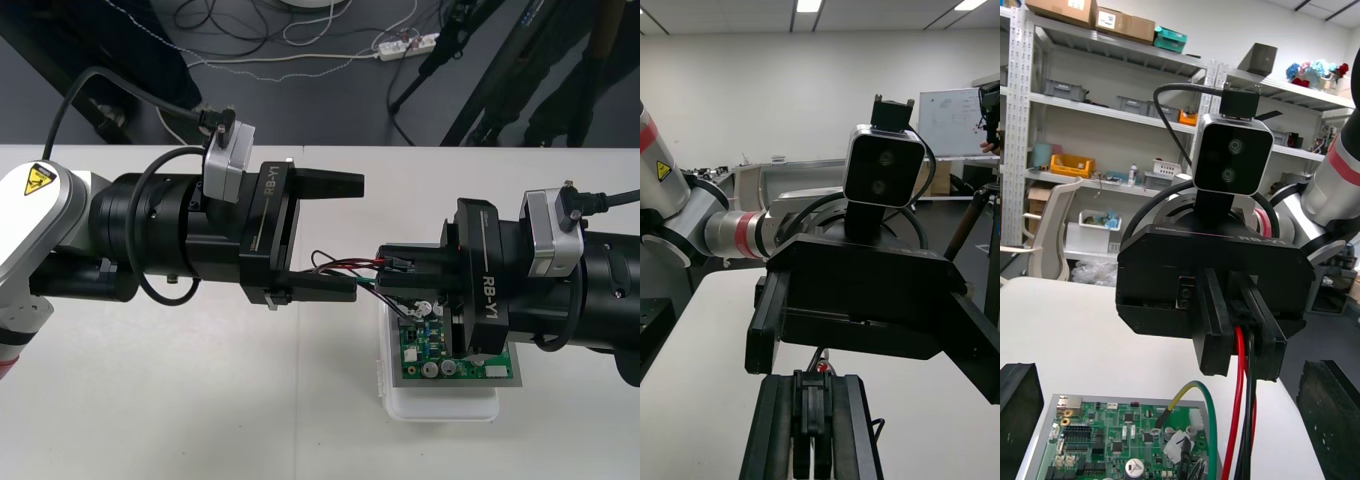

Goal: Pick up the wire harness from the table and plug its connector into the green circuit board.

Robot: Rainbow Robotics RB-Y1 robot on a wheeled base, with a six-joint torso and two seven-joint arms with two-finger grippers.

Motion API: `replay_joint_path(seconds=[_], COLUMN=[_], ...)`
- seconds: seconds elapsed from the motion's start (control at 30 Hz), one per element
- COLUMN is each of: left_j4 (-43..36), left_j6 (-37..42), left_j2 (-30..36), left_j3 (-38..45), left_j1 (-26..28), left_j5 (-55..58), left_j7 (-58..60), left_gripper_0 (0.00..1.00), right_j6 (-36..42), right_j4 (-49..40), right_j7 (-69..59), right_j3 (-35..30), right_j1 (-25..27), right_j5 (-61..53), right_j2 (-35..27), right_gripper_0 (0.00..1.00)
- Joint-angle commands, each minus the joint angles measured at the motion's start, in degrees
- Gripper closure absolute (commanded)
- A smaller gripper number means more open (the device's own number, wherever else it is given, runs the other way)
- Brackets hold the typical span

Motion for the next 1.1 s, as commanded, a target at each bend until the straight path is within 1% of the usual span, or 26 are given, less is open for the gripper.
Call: replay_joint_path(seconds=[0.03,0.27,0.6,0.87,1.1], left_j4=[-0.3,-0.7,-2.6,-5.6,-7.3], left_j6=[-1.7,-1.7,-1.6,3.2,5.2], left_j2=[0.0,0.4,4.8,8.3,9.3], left_j3=[-1.4,-1.4,-1.6,-5.2,-6.6], left_j1=[-2.5,-3.4,-3.5,-3.5,-4.8], left_j5=[0.0,0.0,0.7,3.4,3.1], left_j7=[-1.0,-1.0,-0.1,0.2,1.0], left_gripper_0=[0.00,0.00,0.00,0.00,0.00], right_j6=[-0.3,-0.3,-0.3,-0.3,-0.3], right_j4=[-0.9,-0.9,-0.9,-0.9,-0.9], right_j7=[-1.2,-1.3,-1.3,-1.3,-1.3], right_j3=[1.0,1.0,1.0,1.0,1.0], right_j1=[-1.5,-1.5,-1.5,-1.5,-1.5], right_j5=[0.2,0.2,0.2,0.1,0.1], right_j2=[-1.4,-1.4,-1.4,-1.4,-1.4], right_gripper_0=[1.00,1.00,1.00,1.00,1.00])
